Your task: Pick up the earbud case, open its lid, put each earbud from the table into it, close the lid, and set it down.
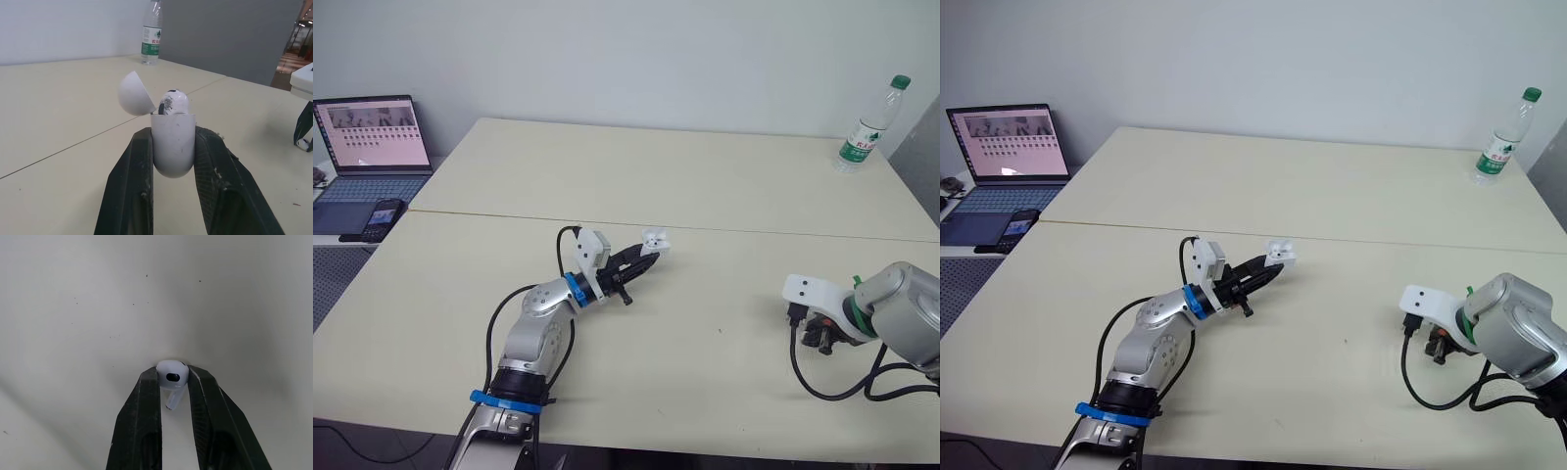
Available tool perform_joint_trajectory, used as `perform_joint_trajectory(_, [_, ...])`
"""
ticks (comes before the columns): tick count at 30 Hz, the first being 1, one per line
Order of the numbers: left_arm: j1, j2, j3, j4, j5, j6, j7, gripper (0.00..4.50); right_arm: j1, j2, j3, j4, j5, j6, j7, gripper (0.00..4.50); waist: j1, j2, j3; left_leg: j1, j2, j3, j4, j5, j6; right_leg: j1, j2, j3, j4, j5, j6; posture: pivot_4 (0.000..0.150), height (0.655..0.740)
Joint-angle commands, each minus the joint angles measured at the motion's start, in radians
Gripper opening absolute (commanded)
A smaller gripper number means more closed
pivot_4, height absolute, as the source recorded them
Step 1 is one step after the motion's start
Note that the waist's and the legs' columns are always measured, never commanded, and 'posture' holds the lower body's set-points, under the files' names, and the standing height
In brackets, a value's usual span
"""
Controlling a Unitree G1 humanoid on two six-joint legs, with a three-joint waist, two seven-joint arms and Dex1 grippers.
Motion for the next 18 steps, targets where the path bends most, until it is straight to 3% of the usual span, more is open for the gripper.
perform_joint_trajectory(1, [-0.007,0.000,0.006,-0.028,0.002,-0.021,-0.005,0.76,-0.008,-0.001,0.001,-0.027,0.036,0.015,-0.023,0.41,0.000,0.000,0.000,0.000,0.000,0.000,0.000,0.000,0.000,0.000,0.000,0.000,0.000,0.000,0.000,0.150,0.7362])
perform_joint_trajectory(8, [-0.011,-0.014,-0.007,-0.048,0.005,-0.008,0.011,0.76,-0.027,0.106,-0.132,0.004,0.101,-0.037,-0.142,0.41,-0.006,0.000,0.000,0.000,0.001,0.000,0.000,0.000,0.000,0.000,0.001,0.000,0.000,0.000,0.000,0.150,0.7362])
perform_joint_trajectory(18, [-0.068,-0.081,-0.056,-0.097,0.019,0.049,0.072,0.76,0.001,0.504,-0.537,0.045,0.306,-0.329,-0.392,0.41,0.001,-0.001,0.001,-0.005,0.000,-0.002,0.000,0.000,0.000,-0.003,0.001,-0.001,-0.001,0.000,0.000,0.150,0.7362])
